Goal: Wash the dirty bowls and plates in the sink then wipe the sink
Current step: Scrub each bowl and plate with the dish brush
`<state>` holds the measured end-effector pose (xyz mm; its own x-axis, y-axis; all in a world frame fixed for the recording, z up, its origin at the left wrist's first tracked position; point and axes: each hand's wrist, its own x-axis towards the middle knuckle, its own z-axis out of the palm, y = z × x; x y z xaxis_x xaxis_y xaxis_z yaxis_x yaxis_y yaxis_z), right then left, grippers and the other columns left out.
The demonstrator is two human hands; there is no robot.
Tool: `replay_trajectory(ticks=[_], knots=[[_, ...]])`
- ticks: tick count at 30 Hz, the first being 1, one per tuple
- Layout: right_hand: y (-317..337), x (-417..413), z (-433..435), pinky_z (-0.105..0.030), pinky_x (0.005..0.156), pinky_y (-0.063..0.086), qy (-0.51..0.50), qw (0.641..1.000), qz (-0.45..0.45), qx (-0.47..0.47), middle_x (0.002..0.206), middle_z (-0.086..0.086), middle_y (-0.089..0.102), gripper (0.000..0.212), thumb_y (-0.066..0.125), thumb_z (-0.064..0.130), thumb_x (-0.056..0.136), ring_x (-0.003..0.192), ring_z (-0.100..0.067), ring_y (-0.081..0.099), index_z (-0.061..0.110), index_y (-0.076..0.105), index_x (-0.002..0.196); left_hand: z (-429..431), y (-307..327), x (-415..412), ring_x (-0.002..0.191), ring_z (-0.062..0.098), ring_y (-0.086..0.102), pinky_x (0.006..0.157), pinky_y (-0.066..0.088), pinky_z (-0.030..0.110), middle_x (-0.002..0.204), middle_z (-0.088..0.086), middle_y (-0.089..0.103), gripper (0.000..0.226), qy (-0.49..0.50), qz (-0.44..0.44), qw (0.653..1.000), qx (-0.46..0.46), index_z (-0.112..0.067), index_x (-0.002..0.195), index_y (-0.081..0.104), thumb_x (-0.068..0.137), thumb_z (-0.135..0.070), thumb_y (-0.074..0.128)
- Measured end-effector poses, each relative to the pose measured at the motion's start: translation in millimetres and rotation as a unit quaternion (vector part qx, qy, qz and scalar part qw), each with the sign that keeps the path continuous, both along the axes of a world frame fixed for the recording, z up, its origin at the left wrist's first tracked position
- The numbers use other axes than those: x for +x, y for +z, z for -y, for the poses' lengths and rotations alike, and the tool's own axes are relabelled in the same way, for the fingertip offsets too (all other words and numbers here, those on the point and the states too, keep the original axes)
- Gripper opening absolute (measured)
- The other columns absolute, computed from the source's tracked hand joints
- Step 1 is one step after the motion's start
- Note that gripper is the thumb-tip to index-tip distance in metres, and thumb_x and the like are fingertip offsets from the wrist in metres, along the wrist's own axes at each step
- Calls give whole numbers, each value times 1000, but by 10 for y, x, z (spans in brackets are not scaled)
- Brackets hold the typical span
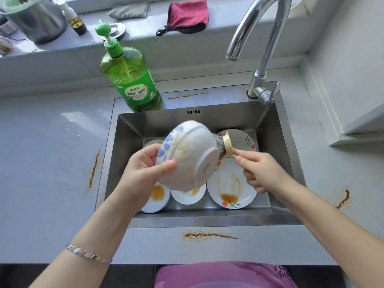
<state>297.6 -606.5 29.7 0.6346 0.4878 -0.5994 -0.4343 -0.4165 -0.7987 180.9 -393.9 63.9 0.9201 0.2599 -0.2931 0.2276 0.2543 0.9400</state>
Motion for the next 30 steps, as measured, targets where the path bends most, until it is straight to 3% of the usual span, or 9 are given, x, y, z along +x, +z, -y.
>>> replay_trajectory(ticks=[3,6,10,14,18,22,26,28,30], knots=[[-88,-79,-41,-9,37,14,-44,997,-62,30,43,10,21,33,43,23,98,36,-6,16,32,51,129,77,-11,77,74,16,67,60,58,29,80,1,72,38,107,-16,990,-87,-16,84,72,52,-32,87],[-122,-272,-125,-9,35,14,-72,993,-71,52,41,12,21,33,43,21,98,33,-4,17,31,51,128,154,-40,219,82,18,68,73,57,40,86,1,73,19,234,-34,955,-178,-15,99,61,81,-19,60],[-40,-528,-332,-6,39,32,-56,993,80,70,37,22,42,38,42,16,98,38,4,43,33,45,132,246,-87,444,77,18,70,70,58,38,92,8,73,21,322,-35,913,-249,-8,113,55,95,-15,47],[-68,-683,-397,-22,74,49,-4,978,205,44,87,9,72,40,45,21,97,78,-15,62,49,44,125,315,-114,509,83,23,65,63,56,42,112,15,65,32,351,-77,896,-262,-7,127,48,95,-15,50],[-150,-427,-346,1,68,38,-63,984,166,10,91,27,64,37,45,19,97,90,6,56,33,48,131,360,-99,448,81,19,64,63,56,36,100,11,65,26,349,-78,890,-282,-7,120,50,95,-12,50],[-2,-663,-281,-22,72,51,19,972,228,44,80,9,71,43,46,20,96,73,-7,63,58,45,116,372,-125,405,95,24,64,72,58,37,120,17,61,38,337,-82,901,-262,-2,130,47,93,-11,51],[-142,-448,-269,-9,48,34,-51,982,180,-3,50,25,45,37,43,18,98,45,8,46,33,49,131,422,-158,369,92,21,64,80,56,39,113,14,64,39,334,-80,905,-251,-3,131,47,92,-10,53],[-89,-556,-276,-8,52,39,-36,982,184,15,50,26,53,38,44,18,98,52,11,52,35,48,131,446,-177,359,92,22,65,79,56,37,112,15,64,38,335,-73,910,-232,-2,129,48,92,-9,53],[-22,-781,-273,-20,74,52,14,979,194,61,84,19,72,41,45,19,97,80,-1,65,51,46,122,432,-186,360,95,26,64,82,55,41,116,17,63,33,336,-68,914,-216,-4,124,50,92,-9,53]])
